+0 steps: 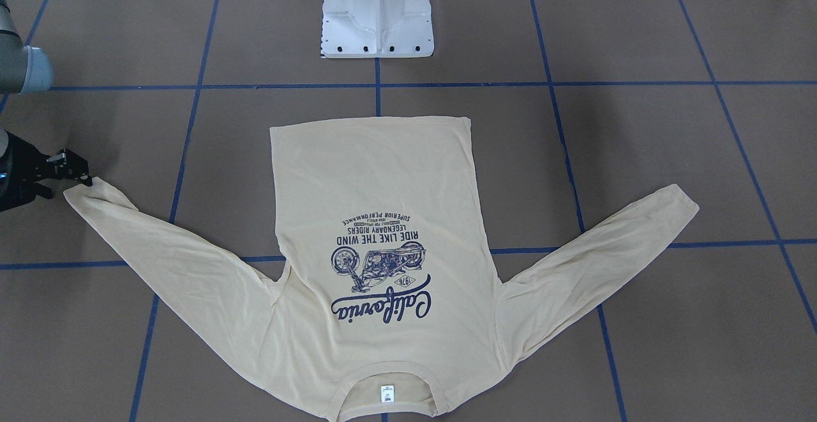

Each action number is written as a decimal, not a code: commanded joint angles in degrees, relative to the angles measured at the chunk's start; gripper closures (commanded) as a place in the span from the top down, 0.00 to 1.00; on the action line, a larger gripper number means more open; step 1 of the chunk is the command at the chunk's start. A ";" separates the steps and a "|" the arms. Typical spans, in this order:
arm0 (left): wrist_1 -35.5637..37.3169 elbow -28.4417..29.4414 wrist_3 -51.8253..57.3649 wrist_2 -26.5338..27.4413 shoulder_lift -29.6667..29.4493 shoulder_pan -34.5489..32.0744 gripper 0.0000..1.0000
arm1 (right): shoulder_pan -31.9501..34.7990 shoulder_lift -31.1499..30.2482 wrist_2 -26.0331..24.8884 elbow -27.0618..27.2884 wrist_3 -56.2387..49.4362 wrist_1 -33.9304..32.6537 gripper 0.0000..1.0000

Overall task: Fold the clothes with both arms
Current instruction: 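Reach the right gripper to the cuff of the sleeve nearest it and grasp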

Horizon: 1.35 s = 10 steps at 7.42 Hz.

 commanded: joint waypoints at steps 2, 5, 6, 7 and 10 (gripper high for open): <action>0.00 0.09 0.00 0.00 0.00 0.00 1.00 | -0.08 0.39 0.29 0.16 0.00 -0.08 0.25; 0.00 0.01 -0.09 0.00 -0.09 0.00 1.00 | 0.18 1.53 0.38 0.69 0.00 0.01 0.00; 0.00 0.01 -0.09 0.00 0.00 0.09 1.00 | 0.35 1.54 0.56 0.69 0.00 0.18 0.00; 0.00 0.01 -0.17 -0.09 0.00 0.00 1.00 | 0.53 1.45 0.65 1.04 0.09 0.27 0.00; 0.09 0.18 -0.35 -3.48 0.00 0.00 1.00 | 5.60 4.32 7.19 1.66 1.75 0.01 0.00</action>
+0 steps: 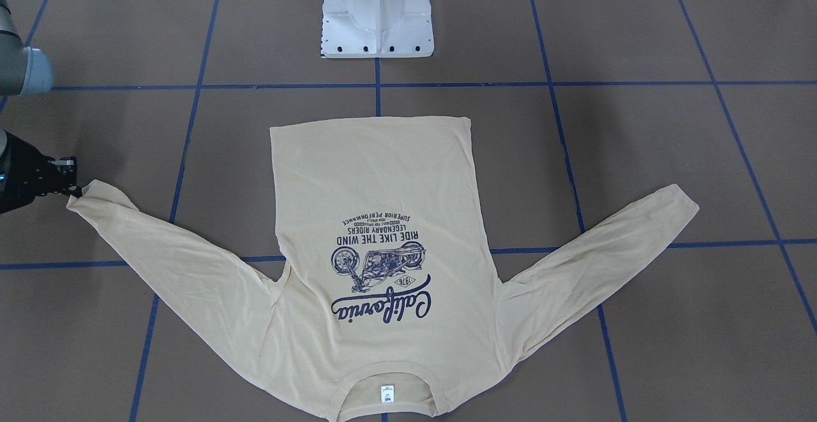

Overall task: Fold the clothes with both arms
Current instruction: 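Reach the right gripper to the cuff of the sleeve nearest it and grasp, then carry the sleeve cuff with the right gripper across the shirt toward the collar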

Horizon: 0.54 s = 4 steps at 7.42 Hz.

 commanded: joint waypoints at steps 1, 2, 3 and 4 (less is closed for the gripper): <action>0.05 0.14 -0.01 -3.20 0.00 0.00 1.00 | 5.31 5.12 7.79 0.34 3.76 -0.02 0.00; 0.05 0.23 -0.01 -3.21 0.00 0.00 1.00 | 5.68 8.29 9.39 0.35 6.06 -0.02 0.00; 0.05 0.32 -0.01 -3.21 0.00 0.08 1.00 | 5.68 11.80 9.93 0.35 9.21 -0.02 0.00; 0.05 0.49 -0.01 -3.21 -0.26 0.00 1.00 | 5.60 16.10 10.72 0.26 13.94 -0.11 0.00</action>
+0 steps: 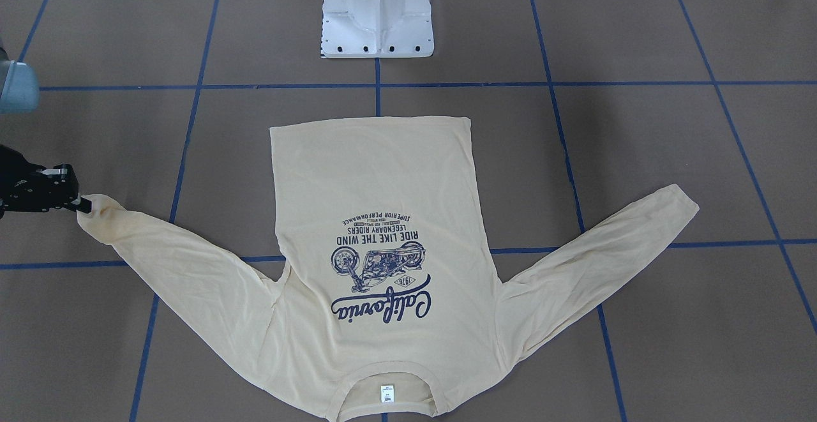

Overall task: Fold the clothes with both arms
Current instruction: 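Carry the sleeve cuff with the right gripper across the shirt toward the collar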

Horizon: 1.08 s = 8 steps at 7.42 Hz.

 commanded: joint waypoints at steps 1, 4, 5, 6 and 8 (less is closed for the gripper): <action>0.00 0.35 0.00 -0.07 -0.37 0.06 1.00 | -0.13 9.95 2.02 -0.49 10.54 -0.16 0.00; 0.00 0.35 0.00 -0.07 -0.38 -0.02 1.00 | -3.03 22.61 1.77 -4.16 20.16 -0.16 0.00; 0.09 0.53 0.00 -0.07 -0.29 -0.02 1.00 | -3.73 28.83 1.68 -7.41 22.08 -0.16 0.00; 0.00 0.62 0.00 -0.07 -0.11 0.06 1.00 | -4.52 36.64 1.59 -12.66 22.10 -0.16 0.00; 0.00 1.93 0.18 -0.07 -0.46 0.06 1.00 | -10.55 49.75 -7.03 -21.21 22.02 -0.16 0.00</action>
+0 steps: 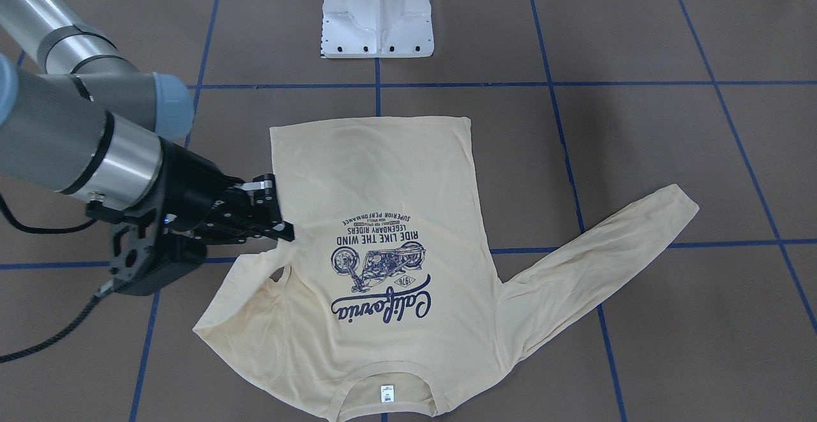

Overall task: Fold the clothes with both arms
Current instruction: 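Carry the sleeve cuff with the right gripper across the shirt toward the collar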

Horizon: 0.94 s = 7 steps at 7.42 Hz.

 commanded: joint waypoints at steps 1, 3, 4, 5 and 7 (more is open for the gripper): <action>0.08 0.79 -0.17 0.09 -0.24 0.04 1.00 | -7.49 13.67 -12.15 -10.01 0.08 0.00 0.00; -0.01 2.45 0.01 0.00 -0.59 0.04 1.00 | -12.77 16.54 -21.56 -14.02 0.08 0.18 0.00; -0.01 2.99 -0.08 -0.09 -0.94 0.04 1.00 | -15.07 16.63 -25.44 -15.50 0.08 0.35 0.00; -0.01 3.77 -0.08 -0.17 -1.55 0.04 1.00 | -16.66 16.63 -27.83 -16.82 -0.01 0.61 0.00; -0.10 4.04 -2.79 -0.18 -2.43 0.04 1.00 | -20.26 17.93 -34.77 -22.34 -0.10 2.97 0.00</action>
